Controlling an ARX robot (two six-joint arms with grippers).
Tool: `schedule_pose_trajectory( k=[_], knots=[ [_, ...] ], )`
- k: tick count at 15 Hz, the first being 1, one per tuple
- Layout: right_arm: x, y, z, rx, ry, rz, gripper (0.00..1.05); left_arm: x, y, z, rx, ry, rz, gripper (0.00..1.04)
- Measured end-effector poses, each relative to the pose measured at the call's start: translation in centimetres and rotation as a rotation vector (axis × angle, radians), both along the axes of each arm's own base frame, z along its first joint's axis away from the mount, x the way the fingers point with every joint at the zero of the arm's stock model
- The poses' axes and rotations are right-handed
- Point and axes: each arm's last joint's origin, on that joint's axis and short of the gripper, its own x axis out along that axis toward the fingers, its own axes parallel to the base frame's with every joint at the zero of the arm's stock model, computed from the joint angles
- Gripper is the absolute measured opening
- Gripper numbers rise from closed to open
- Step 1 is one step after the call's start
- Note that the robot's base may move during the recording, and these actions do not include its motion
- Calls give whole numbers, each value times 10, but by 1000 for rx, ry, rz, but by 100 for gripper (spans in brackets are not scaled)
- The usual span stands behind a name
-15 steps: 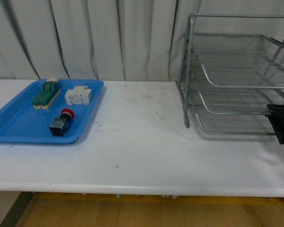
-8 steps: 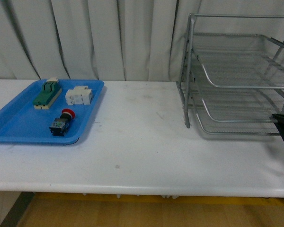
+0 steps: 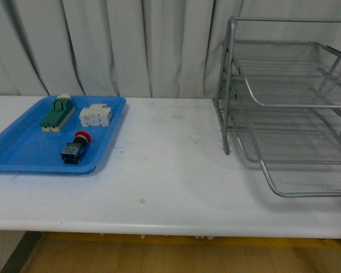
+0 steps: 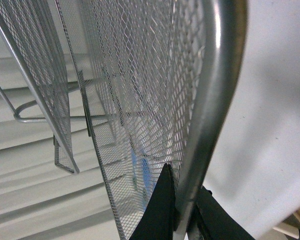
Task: Place button on rack with both arms
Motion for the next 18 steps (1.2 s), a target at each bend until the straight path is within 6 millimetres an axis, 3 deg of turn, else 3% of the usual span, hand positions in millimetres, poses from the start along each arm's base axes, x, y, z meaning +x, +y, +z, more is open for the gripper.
schedule_pose_trajectory(
  k=[2,4,7,9,11,12,18],
  knots=[
    [-17,0,-1,2,29,6,4,0,0,0,0,0,0,98],
    [-19,0,1,-15,22,12,7,0,0,0,0,0,0,98],
    [-28,-6,-2,1,62,-19,48,0,0,0,0,0,0,98],
    [-31,-7,3,0,61,-37,71,0,0,0,0,0,0,98],
    [-31,-9,19,-5,7,-52,94,0,0,0,0,0,0,98],
    [-32,-9,28,-11,-24,-55,100,0,0,0,0,0,0,98],
    [-94,-10,99,-3,-281,-76,98,0,0,0,0,0,0,98]
  ],
)
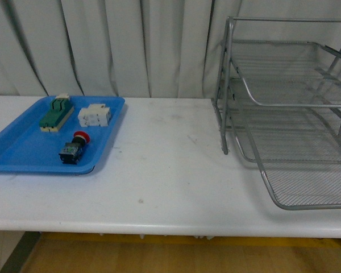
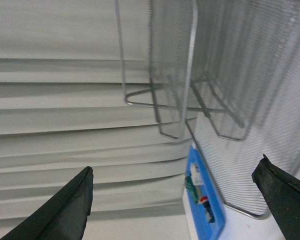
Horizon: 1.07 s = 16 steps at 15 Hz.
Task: Place button on rack with both arms
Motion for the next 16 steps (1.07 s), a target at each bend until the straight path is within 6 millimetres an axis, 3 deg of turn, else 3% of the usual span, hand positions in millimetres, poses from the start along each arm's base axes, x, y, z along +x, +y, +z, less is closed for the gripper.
schedule_pose_trajectory(
  k=[1,2,3,4,6,7,8,16],
  knots=[
    [-5,-3,16,-115,46,-85,89,0,0,0,0,0,1,98],
    [-17,3,42,-384,-20,-131,78,0,0,0,0,0,0,98],
    [-40,16,69,-772,-119,-140,63,0,0,0,0,0,0,98],
    [-57,26,72,-1076,-138,-123,49,0,0,0,0,0,0,98],
    [-78,39,55,-1368,-121,-62,23,0,0,0,0,0,0,98],
    [-85,45,56,-1458,-143,-106,8,0,0,0,0,0,0,98],
    [-86,52,58,-1497,-183,-98,2,0,0,0,0,0,0,98],
    [-85,81,38,-1521,-201,-82,2,0,0,0,0,0,0,98]
  ],
)
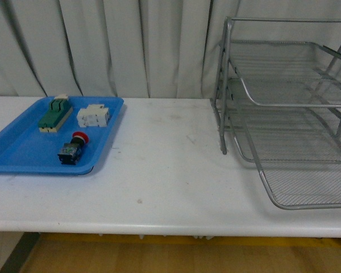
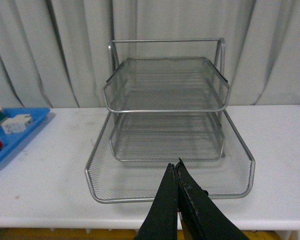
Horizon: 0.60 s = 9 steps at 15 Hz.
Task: Place button on rack with both arms
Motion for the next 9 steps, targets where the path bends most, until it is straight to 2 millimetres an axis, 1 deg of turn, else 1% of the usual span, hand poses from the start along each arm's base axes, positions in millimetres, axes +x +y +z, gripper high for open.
schedule_pose_trajectory(
  k=[1,5,6,7,9],
  knots=[
    [0,0,-6,-2,17,-15,2,0,0,0,0,0,3,98],
    [0,-1,-5,-3,8,-27,2,0,0,0,0,0,0,98],
    [0,-1,-5,-4,8,-27,10,0,0,0,0,0,1,98],
    [0,-1,-5,-4,8,-27,29,0,0,0,0,0,1,98],
    [0,-1,-5,-4,8,-27,54,0,0,0,0,0,1,98]
  ],
)
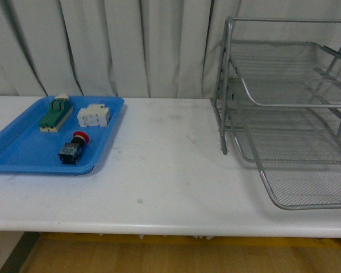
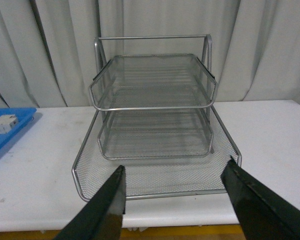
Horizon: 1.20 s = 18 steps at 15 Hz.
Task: Place button on rack with both arms
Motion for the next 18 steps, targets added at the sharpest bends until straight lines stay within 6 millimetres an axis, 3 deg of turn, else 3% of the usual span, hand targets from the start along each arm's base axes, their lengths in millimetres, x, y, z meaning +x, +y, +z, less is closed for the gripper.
schedule_pose_trajectory(
  k=[3,4,5,6,9,10,11,12,15,16,17,18],
  knots=[
    [0,0,0,0,0,0,93,0,0,0,0,0,0,98],
    [0,0,0,0,0,0,100,0,0,-1,-22,60,-5,98],
    [0,0,0,0,-1,0,97,1,-1,2,-101,307,-3,98],
    [0,0,0,0,0,0,98,19,-3,20,-187,417,5,98],
    [0,0,0,0,0,-1,98,41,-1,36,-207,379,16,98],
    [0,0,0,0,0,0,98,72,4,47,-223,352,13,98],
    [0,0,0,0,0,0,98,126,2,47,-188,370,-6,98],
    [0,0,0,0,0,0,98,170,0,33,-157,442,-23,98],
    [0,0,0,0,0,0,98,265,-7,-12,-51,641,-14,98],
    [0,0,0,0,0,0,98,284,-7,-24,-10,680,-4,98],
    [0,0,0,0,0,0,98,324,-8,-44,44,736,11,98],
    [0,0,0,0,0,0,98,332,-5,-53,48,752,13,98]
  ],
)
